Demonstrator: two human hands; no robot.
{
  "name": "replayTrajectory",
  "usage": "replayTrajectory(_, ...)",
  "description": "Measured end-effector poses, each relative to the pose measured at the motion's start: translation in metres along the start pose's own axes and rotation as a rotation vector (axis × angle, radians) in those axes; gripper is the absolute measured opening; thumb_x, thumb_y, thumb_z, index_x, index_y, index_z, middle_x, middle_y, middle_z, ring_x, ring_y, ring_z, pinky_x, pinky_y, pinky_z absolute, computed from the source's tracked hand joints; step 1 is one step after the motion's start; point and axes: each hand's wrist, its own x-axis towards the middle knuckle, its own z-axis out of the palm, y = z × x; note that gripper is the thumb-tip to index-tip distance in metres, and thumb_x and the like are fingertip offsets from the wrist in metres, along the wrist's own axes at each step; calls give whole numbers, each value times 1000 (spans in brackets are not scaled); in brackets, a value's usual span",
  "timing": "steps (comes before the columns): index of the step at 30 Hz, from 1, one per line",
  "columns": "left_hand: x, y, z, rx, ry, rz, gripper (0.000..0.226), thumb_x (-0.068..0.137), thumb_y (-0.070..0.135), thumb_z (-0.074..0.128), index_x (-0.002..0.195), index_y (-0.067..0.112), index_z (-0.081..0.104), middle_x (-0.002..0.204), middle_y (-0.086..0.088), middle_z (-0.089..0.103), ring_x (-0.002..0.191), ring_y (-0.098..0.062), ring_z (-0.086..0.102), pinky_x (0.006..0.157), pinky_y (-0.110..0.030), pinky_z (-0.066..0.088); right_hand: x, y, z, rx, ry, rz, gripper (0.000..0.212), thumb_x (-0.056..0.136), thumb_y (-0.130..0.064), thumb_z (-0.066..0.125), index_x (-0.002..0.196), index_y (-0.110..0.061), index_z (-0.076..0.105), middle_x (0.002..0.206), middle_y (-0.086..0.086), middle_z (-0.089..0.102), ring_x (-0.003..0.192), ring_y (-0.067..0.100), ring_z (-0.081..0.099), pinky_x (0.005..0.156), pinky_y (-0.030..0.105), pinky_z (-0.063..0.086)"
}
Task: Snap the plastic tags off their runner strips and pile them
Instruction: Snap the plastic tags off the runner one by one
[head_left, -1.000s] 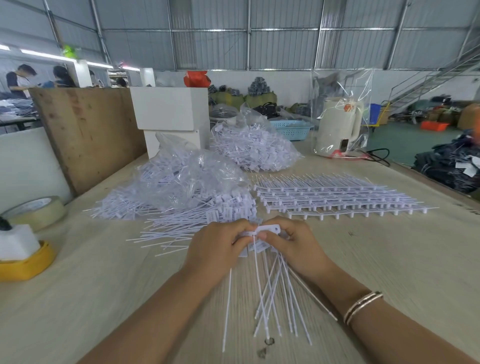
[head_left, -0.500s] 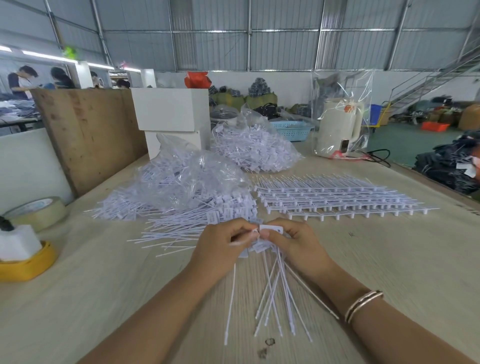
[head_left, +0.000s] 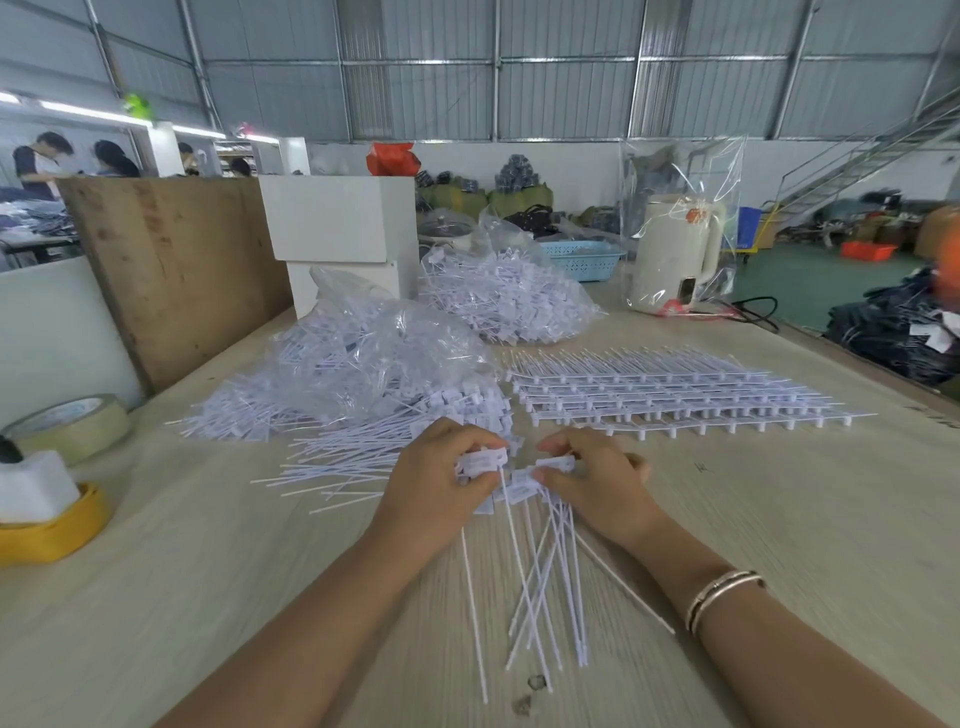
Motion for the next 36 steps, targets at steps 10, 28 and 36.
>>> replayTrajectory(10, -7, 4, 8, 120, -151, 114, 52, 83, 16, 66, 131, 18, 46, 107, 10, 44, 94, 6, 42, 78, 1, 30, -13, -18, 7, 184, -12, -207, 12, 87, -45, 56, 80, -40, 64, 95, -21, 56, 107, 1, 46, 104, 42, 20)
replayTrajectory(28, -4, 4, -1, 370, -144, 122, 14, 84, 29, 62, 98, 26, 61, 88, 20, 48, 82, -3, 47, 61, -24, 34, -15, -21, 0, 436, -120, -141, 19, 82, -26, 70, 83, -7, 67, 86, 11, 63, 89, 23, 59, 100, 56, 33)
replayTrajectory(36, -3, 2, -3, 360, -157, 72, 13, 87, 34, 63, 99, 33, 66, 68, 21, 51, 66, -1, 47, 57, -22, 34, -15, -26, -1, 361, -46, -214, 15, 82, -23, 71, 84, -8, 69, 84, 9, 64, 83, 21, 60, 94, 59, 35)
